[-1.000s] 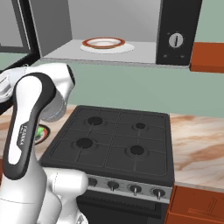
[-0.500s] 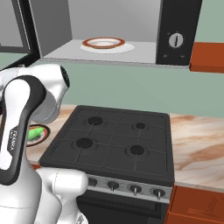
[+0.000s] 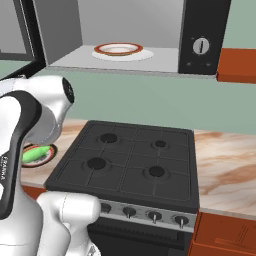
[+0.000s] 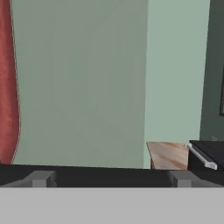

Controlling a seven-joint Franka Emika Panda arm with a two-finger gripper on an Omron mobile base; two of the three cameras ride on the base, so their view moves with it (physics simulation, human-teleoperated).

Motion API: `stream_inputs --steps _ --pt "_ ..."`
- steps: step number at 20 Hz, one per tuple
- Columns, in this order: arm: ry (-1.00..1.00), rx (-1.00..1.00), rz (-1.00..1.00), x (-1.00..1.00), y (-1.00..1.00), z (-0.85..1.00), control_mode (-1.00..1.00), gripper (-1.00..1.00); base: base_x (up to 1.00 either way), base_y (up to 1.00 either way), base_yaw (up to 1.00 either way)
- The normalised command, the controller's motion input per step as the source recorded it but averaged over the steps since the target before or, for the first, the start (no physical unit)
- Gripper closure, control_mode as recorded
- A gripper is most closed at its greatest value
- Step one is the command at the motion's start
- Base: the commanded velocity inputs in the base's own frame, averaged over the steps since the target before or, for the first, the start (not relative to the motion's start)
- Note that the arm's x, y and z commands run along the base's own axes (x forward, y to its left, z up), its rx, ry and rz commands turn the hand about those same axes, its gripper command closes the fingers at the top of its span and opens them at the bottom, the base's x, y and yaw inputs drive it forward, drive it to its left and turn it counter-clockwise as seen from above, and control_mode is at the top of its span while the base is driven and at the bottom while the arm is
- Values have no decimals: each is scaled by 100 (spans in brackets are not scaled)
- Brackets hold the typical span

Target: Pick the corn from the counter and place it in the microwave. Then turn on the microwave.

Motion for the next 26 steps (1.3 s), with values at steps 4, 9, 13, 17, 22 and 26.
stream_inputs --steps 4,9,13,17,22,26 --pt "0 0 -6 -3 6 0 -100 -100 0 0 0" --pt "-2 0 -5 -4 0 0 -100 -100 0 0 0" --pt "-2 0 -3 -1 0 0 -100 -100 0 0 0" --pt "-2 0 1 0 -19 0 -100 -100 0 0 0" --pt "0 0 3 0 -27 1 -100 -100 0 0 0" --pt "0 0 0 0 -25 2 -100 -100 0 0 0"
